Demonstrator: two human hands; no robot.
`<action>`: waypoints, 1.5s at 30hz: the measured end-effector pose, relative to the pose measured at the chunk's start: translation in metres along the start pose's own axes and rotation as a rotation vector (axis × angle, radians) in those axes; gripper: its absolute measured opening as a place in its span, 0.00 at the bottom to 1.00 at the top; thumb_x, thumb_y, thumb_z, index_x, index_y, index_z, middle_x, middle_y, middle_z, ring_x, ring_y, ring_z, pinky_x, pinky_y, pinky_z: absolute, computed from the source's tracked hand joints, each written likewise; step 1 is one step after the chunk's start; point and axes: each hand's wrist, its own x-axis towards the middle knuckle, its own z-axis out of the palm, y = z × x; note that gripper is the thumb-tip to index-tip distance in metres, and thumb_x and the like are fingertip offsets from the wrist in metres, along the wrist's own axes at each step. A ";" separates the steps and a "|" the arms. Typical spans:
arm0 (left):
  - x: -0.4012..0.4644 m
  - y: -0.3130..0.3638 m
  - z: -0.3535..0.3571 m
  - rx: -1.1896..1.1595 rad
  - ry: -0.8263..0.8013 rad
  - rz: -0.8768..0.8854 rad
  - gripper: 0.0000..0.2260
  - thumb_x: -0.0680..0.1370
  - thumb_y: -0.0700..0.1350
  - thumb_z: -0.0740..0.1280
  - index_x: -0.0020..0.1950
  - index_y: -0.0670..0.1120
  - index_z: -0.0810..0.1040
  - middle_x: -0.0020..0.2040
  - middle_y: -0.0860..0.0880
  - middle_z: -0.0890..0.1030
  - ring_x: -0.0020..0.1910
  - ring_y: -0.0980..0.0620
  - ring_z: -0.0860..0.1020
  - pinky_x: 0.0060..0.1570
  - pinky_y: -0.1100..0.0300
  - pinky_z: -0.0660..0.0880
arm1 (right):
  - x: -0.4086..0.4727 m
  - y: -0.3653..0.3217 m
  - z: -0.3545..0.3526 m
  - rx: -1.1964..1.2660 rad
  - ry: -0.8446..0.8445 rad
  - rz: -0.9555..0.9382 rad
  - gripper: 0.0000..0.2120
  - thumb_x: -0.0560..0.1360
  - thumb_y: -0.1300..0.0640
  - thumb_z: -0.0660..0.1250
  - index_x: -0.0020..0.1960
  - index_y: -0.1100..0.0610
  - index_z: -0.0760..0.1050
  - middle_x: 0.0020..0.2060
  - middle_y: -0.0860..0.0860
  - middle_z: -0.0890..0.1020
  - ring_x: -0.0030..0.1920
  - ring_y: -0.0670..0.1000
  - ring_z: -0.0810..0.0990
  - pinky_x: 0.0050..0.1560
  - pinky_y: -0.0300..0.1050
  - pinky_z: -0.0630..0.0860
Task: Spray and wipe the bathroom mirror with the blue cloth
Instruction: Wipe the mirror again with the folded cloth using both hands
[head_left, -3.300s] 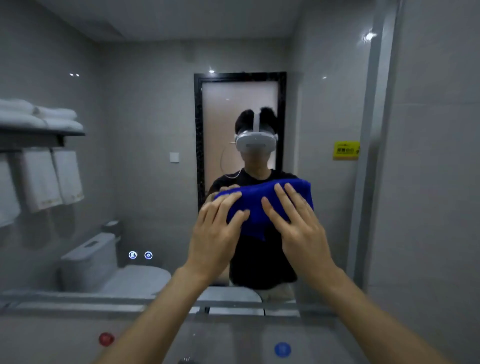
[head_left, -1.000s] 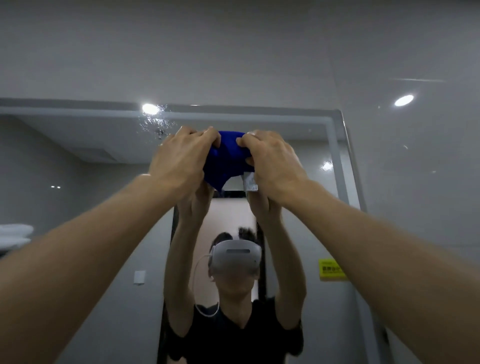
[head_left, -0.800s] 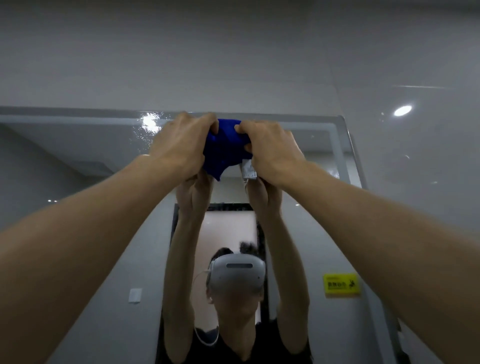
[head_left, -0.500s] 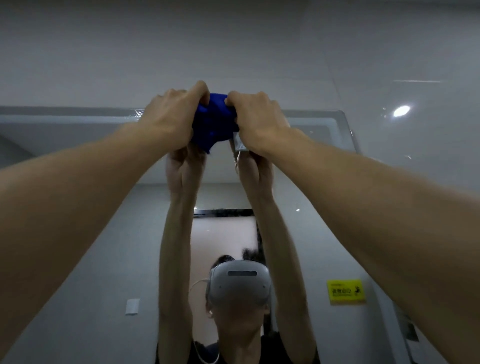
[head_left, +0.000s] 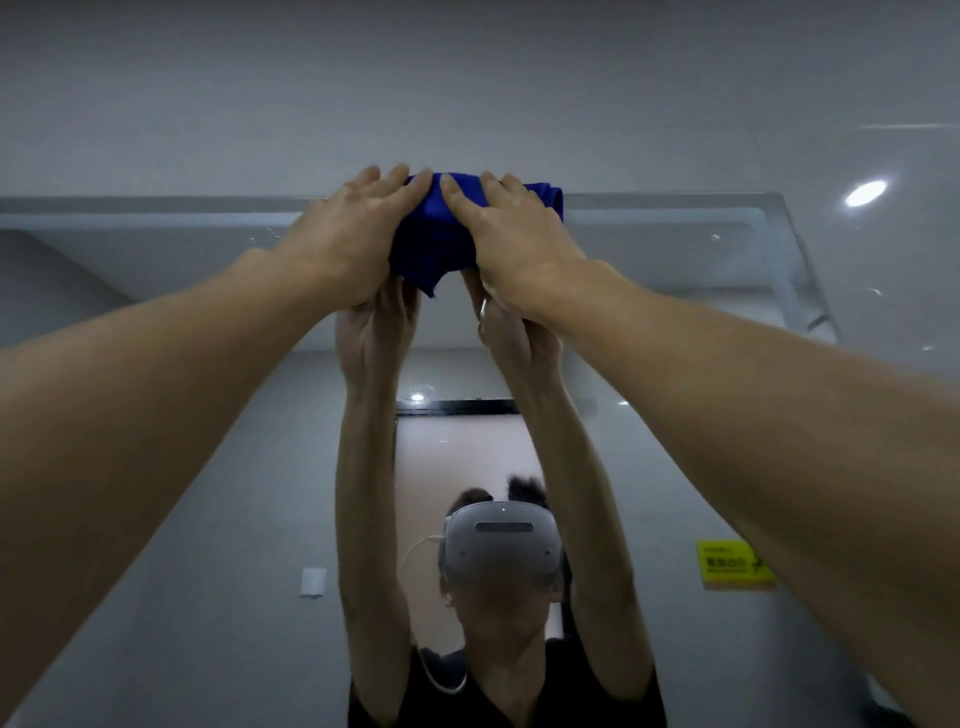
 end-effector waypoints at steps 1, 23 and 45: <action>-0.003 -0.008 0.000 0.000 -0.003 0.008 0.34 0.77 0.35 0.65 0.80 0.45 0.53 0.77 0.41 0.62 0.74 0.39 0.62 0.67 0.41 0.66 | 0.003 -0.006 0.001 0.008 0.002 0.000 0.33 0.83 0.59 0.58 0.82 0.52 0.45 0.79 0.61 0.53 0.79 0.62 0.52 0.78 0.56 0.53; -0.090 -0.050 -0.018 -0.158 -0.092 -0.006 0.27 0.78 0.35 0.62 0.76 0.43 0.62 0.77 0.43 0.63 0.75 0.43 0.60 0.65 0.48 0.63 | -0.043 -0.078 0.014 0.132 -0.030 0.023 0.31 0.84 0.57 0.59 0.82 0.47 0.48 0.81 0.56 0.53 0.81 0.57 0.50 0.78 0.53 0.53; -0.336 0.025 -0.019 -0.364 -0.288 0.130 0.22 0.64 0.33 0.73 0.56 0.43 0.75 0.64 0.37 0.73 0.59 0.35 0.71 0.47 0.43 0.79 | -0.302 -0.150 0.037 0.109 -0.074 -0.096 0.28 0.72 0.61 0.74 0.71 0.55 0.75 0.66 0.63 0.76 0.65 0.63 0.76 0.63 0.59 0.76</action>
